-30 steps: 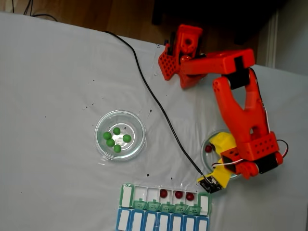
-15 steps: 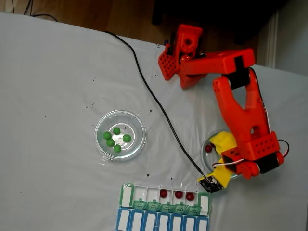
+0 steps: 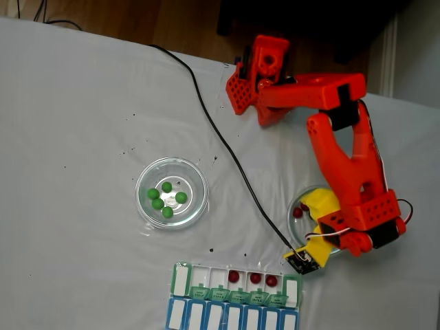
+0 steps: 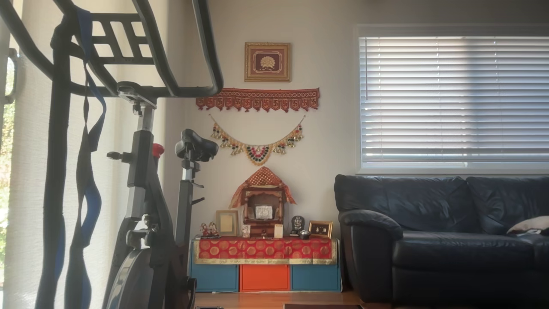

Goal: Sort medicines into box.

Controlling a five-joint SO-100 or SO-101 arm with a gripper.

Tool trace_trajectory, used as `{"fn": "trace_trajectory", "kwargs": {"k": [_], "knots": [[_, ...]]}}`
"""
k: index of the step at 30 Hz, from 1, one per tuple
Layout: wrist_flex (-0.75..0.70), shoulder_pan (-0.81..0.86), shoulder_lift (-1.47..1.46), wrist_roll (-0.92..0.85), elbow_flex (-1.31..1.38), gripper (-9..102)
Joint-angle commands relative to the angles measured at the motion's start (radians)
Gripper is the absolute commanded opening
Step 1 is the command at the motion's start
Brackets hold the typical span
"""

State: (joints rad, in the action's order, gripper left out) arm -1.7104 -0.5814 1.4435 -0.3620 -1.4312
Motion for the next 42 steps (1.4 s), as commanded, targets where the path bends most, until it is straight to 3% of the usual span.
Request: {"fn": "trace_trajectory", "kwargs": {"k": [1,42], "knots": [[0.006,-0.017,0.008,0.002,0.011,19],[0.087,0.025,0.005,-0.071,0.017,11]]}}
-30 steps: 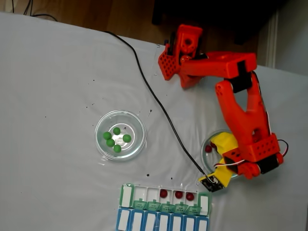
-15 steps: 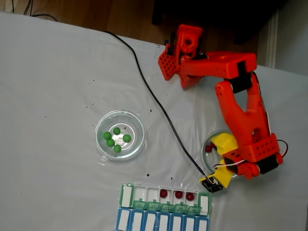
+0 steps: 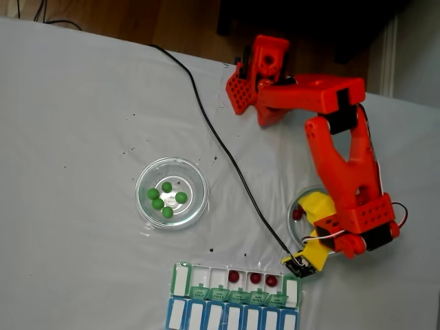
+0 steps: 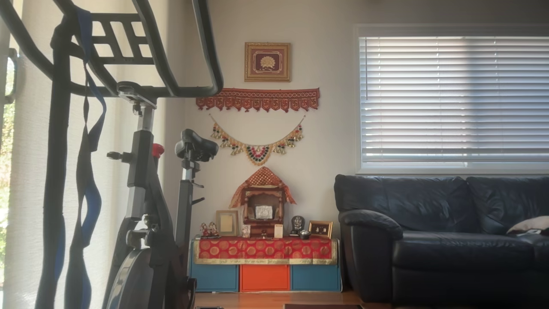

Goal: Sort medicines into box.

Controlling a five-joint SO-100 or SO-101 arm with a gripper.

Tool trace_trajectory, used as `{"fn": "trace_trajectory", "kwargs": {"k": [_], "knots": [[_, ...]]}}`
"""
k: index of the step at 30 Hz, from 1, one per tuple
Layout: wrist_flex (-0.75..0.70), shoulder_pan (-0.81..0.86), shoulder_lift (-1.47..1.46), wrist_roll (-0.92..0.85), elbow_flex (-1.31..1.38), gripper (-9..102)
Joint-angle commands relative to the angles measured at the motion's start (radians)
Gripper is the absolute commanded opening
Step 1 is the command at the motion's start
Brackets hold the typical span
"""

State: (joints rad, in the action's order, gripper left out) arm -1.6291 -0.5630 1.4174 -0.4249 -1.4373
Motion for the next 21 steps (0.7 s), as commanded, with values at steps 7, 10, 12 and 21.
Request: {"fn": "trace_trajectory", "kwargs": {"k": [7,10,12,21], "knots": [[-0.028,0.023,0.049,-0.032,0.046,12],[-0.032,0.031,0.046,-0.035,0.064,13],[-0.043,0.035,0.048,-0.037,0.075,13],[-0.069,0.048,0.064,-0.040,0.101,14]]}}
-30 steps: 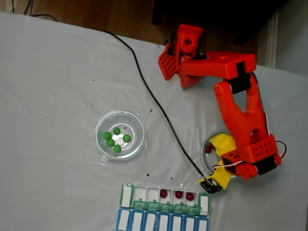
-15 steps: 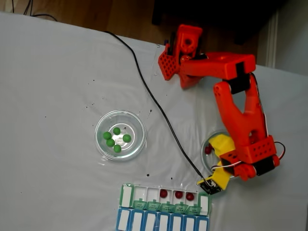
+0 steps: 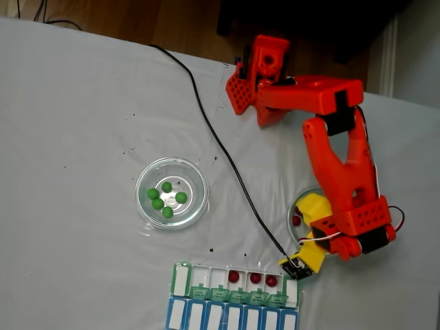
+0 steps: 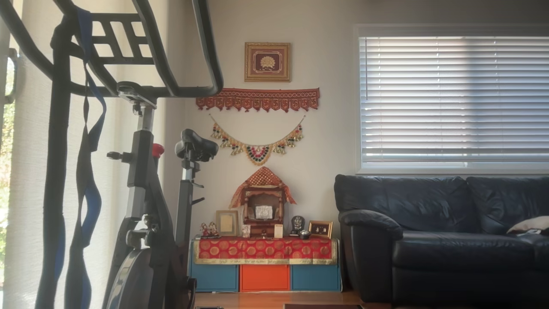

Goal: Sort medicines into box.

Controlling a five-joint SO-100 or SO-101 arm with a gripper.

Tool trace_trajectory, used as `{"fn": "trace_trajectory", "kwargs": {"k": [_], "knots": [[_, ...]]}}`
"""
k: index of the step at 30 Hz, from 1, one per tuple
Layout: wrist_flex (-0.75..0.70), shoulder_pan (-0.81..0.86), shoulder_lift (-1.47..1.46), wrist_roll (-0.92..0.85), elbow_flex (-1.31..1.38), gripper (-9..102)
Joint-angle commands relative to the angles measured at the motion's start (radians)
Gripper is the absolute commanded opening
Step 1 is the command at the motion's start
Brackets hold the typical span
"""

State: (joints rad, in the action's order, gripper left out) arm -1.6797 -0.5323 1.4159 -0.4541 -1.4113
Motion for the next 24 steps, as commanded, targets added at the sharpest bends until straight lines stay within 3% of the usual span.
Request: {"fn": "trace_trajectory", "kwargs": {"k": [1,14,24], "knots": [[-0.020,0.020,0.069,-0.011,0.078,14],[-0.040,0.029,0.061,-0.040,0.089,15],[0.034,0.046,0.052,-0.084,0.075,15]]}}
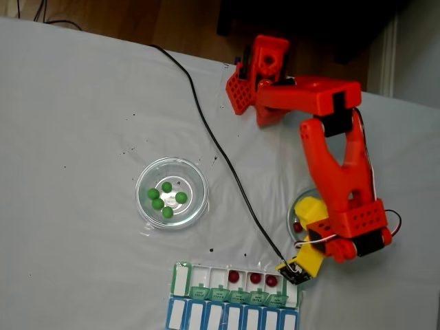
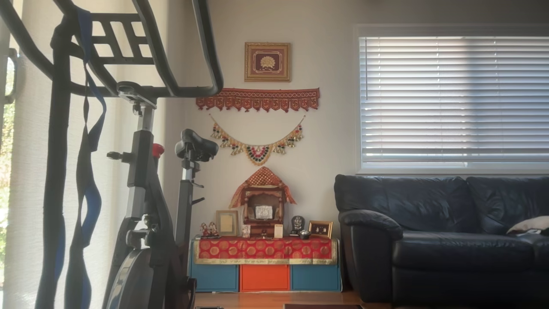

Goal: Sort medicines into box.

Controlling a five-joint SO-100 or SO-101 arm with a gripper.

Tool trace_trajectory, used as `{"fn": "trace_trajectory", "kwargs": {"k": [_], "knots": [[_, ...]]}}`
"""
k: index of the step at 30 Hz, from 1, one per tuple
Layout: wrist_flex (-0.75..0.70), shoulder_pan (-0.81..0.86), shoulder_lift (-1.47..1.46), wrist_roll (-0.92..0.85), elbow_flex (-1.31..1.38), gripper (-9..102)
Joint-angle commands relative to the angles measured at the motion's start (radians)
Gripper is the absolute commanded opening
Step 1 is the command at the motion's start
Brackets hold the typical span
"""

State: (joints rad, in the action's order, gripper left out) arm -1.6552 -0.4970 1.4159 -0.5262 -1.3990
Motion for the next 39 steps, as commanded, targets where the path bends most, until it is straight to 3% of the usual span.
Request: {"fn": "trace_trajectory", "kwargs": {"k": [1,39], "knots": [[0.009,0.012,0.052,-0.012,0.064,15],[0.035,-0.012,0.112,-0.003,-0.021,9]]}}
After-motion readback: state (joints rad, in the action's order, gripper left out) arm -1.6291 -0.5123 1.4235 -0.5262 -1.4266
